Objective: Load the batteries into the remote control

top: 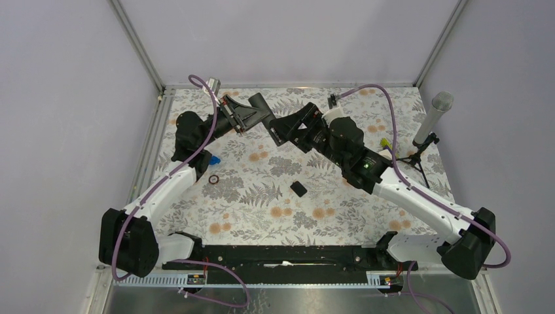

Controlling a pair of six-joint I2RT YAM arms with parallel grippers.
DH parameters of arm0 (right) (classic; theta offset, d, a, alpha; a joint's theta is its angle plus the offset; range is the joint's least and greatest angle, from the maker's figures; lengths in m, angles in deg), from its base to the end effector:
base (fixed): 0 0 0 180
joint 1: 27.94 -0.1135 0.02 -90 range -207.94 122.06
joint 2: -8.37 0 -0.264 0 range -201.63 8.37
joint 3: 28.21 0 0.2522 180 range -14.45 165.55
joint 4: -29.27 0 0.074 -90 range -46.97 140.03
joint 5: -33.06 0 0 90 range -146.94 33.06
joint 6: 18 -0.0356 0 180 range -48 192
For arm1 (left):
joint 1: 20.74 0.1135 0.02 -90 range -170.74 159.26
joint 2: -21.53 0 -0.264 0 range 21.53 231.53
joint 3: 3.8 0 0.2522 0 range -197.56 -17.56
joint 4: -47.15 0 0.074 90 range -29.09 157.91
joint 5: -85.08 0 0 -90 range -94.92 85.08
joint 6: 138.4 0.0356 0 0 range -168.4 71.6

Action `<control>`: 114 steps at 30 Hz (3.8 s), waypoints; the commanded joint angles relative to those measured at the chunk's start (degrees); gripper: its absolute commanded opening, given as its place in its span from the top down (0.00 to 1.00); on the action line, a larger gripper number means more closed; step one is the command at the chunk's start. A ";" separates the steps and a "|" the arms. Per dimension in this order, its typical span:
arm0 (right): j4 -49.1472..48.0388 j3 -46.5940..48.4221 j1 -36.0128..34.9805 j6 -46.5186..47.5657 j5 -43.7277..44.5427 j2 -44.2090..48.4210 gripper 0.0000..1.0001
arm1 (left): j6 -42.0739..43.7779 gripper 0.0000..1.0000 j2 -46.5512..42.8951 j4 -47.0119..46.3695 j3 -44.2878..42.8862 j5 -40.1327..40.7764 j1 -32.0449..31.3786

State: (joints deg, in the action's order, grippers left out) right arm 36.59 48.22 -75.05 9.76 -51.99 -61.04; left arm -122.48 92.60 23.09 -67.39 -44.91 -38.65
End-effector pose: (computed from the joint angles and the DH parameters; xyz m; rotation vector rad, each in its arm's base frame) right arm 0.1975 0.2081 0.3909 0.3076 1.7400 1.3887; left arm 0.2608 -0.1083 0.3593 -0.0578 1.5978 -1.7493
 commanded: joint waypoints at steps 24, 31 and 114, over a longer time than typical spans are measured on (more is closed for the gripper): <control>-9.47 -2.86 1.40 -0.42 -4.77 -1.52 0.45 | 0.74 1.00 -1.44 -0.23 -3.62 1.71 -0.81; -10.12 -3.56 1.58 -0.47 -4.77 -1.26 0.50 | -0.35 1.00 -1.66 0.02 -4.18 2.10 -0.81; -15.71 -8.01 7.37 6.03 -11.63 3.76 0.41 | -3.74 1.00 -0.32 -7.08 -2.21 6.12 -0.81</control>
State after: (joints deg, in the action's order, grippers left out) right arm 21.51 40.00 -68.03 13.35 -63.64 -58.50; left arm -126.07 92.51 20.07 -69.05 -41.06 -39.39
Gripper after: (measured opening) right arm 0.607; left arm 0.187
